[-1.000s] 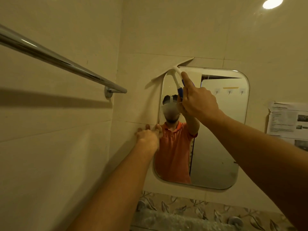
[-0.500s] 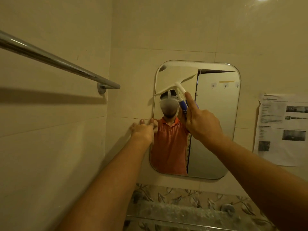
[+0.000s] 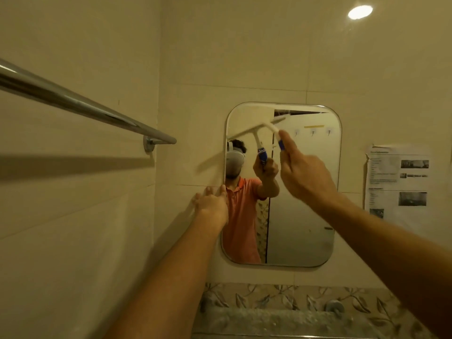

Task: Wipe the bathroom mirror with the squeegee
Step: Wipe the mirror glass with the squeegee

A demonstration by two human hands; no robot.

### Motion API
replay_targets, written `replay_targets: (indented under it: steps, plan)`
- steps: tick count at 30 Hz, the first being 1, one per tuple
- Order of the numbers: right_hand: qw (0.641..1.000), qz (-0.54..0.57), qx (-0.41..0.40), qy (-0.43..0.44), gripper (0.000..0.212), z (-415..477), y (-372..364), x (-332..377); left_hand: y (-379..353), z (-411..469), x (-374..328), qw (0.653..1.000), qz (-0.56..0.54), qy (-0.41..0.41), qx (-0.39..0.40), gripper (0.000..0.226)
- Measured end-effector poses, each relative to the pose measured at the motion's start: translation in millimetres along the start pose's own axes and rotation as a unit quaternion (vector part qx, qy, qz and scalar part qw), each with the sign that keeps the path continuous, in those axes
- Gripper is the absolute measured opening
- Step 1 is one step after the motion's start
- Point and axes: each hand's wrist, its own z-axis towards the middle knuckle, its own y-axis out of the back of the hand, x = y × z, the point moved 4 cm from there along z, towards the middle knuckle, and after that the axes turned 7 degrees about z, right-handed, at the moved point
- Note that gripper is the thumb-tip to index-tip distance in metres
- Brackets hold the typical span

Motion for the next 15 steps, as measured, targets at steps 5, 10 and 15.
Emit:
replay_targets:
  steps: [5,10,15]
  plan:
    - [0.999,-0.029,-0.024,0.034,0.051,67.5,14.7,29.2,2.3,-1.3,2.2,0.999,-0.027,0.002,0.017,0.104]
    - [0.997,-0.070,0.017,0.026,0.055,86.7,-2.4,31.0,1.9,-1.5,-1.2,0.999,-0.024,0.006,0.025,0.102]
    - [0.996,-0.088,0.013,0.026,0.062,61.6,-17.6,4.4,6.9,-1.3,-1.6,1.000,-0.003,0.010,0.016,0.101]
